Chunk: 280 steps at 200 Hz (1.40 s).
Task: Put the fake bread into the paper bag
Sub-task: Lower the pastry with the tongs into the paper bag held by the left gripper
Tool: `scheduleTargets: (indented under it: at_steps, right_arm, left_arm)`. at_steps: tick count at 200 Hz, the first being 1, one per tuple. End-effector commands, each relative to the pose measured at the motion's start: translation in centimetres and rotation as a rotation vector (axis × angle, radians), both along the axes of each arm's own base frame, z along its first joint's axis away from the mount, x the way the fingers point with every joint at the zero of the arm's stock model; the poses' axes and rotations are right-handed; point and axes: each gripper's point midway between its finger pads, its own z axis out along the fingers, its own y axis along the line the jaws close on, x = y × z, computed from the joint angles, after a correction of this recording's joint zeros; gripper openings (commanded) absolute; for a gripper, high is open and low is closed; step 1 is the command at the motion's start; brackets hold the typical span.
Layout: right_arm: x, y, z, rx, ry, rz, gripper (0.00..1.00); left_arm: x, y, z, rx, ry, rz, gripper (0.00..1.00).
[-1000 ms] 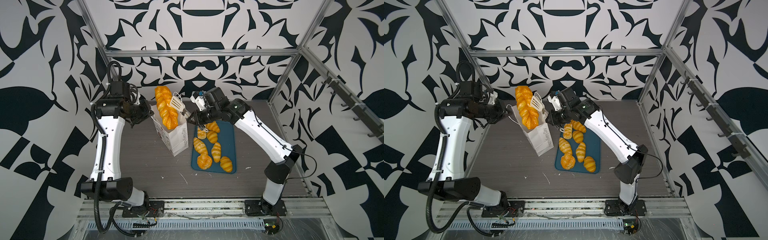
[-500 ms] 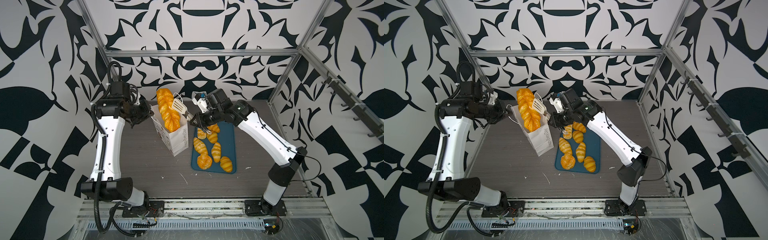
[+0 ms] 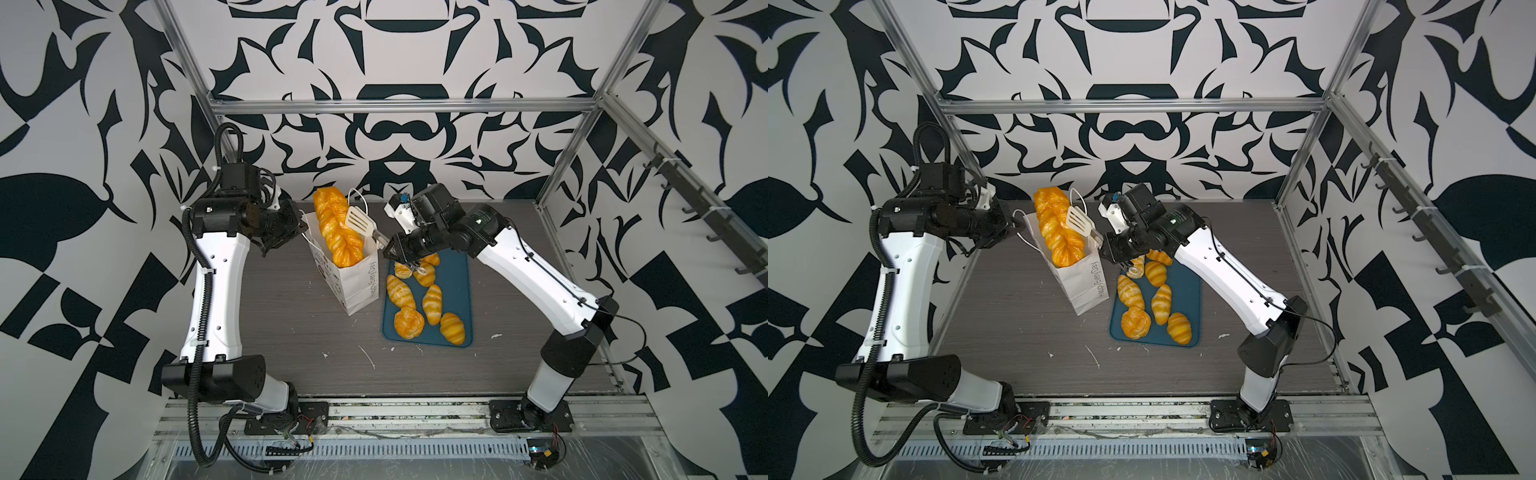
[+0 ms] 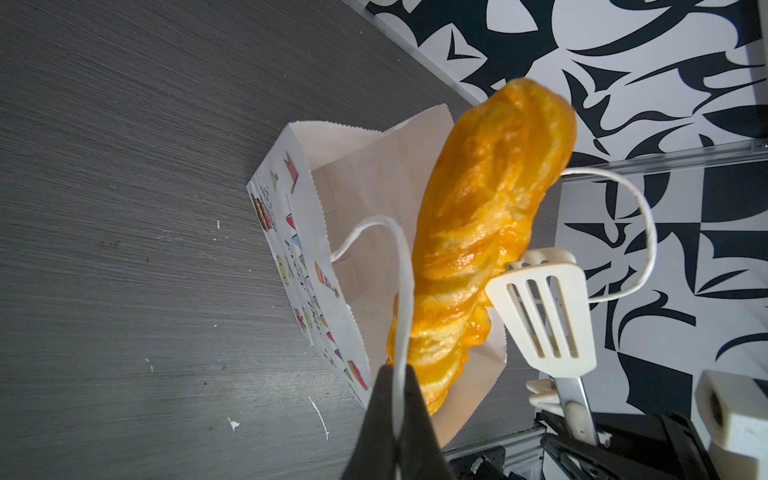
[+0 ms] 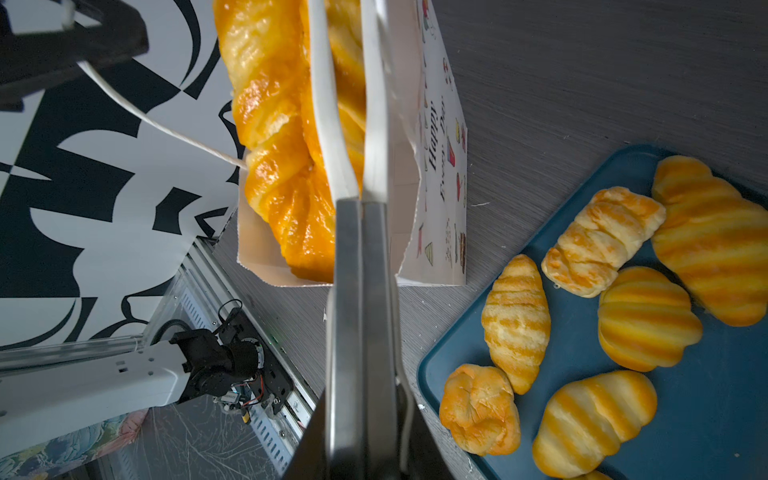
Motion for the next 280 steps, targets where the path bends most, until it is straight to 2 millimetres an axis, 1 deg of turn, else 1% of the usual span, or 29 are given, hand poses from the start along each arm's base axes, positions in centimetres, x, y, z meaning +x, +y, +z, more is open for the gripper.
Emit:
scheduleTargets:
  at_steps: [1, 31, 90, 137, 208, 280]
  right_arm:
    - [0.0, 0.3, 2.8, 0.044, -0.095, 0.025, 0.10]
    - [0.4, 0.0, 2.1, 0.007, -0.093, 0.007, 0.10]
    - [0.7, 0.0, 1.5, -0.010, -0.087, -0.004, 0.12]
    - [0.7, 0.1, 1.8, -0.001, -0.092, -0.001, 0.16]
    - [0.6, 0.1, 3.0, 0.025, -0.114, -0.001, 0.25]
    - [0.3, -0.2, 3.4, 0.032, -0.117, -0.002, 0.28]
  left_arm:
    - [-0.8, 0.1, 0.0, -0.006, 0.025, 0.004, 0.00]
    - [-0.8, 0.1, 0.0, -0.006, 0.022, 0.004, 0.00]
    - [-0.6, 0.2, -0.2, -0.007, 0.031, 0.006, 0.00]
    - [-0.7, 0.2, -0.3, -0.008, 0.032, 0.005, 0.00]
    - [-0.7, 0.2, -0.3, -0.011, 0.031, 0.006, 0.00]
    - [-0.5, 0.1, -0.2, -0.014, 0.028, 0.006, 0.00]
